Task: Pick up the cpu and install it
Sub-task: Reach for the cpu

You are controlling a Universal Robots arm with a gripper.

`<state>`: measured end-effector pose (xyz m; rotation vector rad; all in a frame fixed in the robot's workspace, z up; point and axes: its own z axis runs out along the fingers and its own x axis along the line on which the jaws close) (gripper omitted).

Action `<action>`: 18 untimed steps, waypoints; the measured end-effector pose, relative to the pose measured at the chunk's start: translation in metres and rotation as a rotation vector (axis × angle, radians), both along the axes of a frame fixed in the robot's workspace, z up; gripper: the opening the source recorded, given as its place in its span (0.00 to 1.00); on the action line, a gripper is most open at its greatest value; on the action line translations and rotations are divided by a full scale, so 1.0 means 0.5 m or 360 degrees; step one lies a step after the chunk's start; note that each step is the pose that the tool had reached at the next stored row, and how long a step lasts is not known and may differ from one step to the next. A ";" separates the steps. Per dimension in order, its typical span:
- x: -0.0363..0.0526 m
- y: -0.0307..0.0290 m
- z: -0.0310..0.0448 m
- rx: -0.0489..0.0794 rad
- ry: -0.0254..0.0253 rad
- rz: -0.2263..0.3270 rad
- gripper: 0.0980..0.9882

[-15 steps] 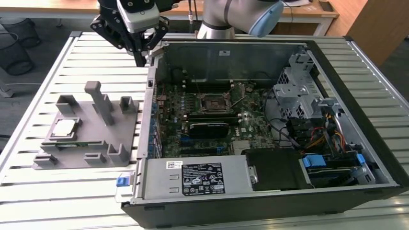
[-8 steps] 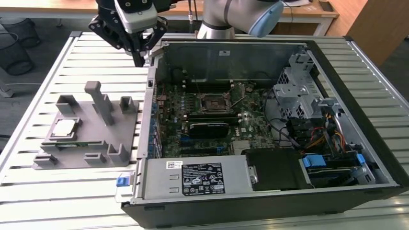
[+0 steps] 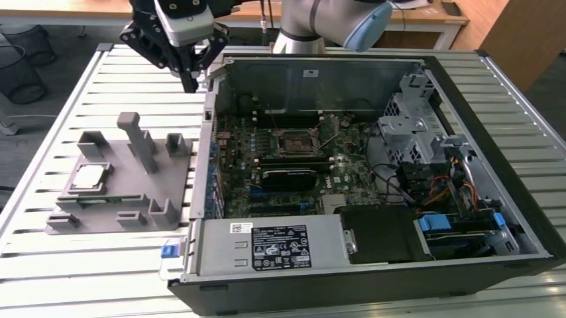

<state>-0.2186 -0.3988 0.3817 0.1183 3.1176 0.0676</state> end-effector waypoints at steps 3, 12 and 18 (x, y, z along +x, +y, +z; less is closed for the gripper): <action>-0.002 0.000 0.000 0.0000 0.00003 0.0000 0.01; -0.009 0.000 -0.002 0.0000 0.00011 0.0000 0.01; -0.014 0.000 -0.002 0.0000 0.00013 0.0000 0.01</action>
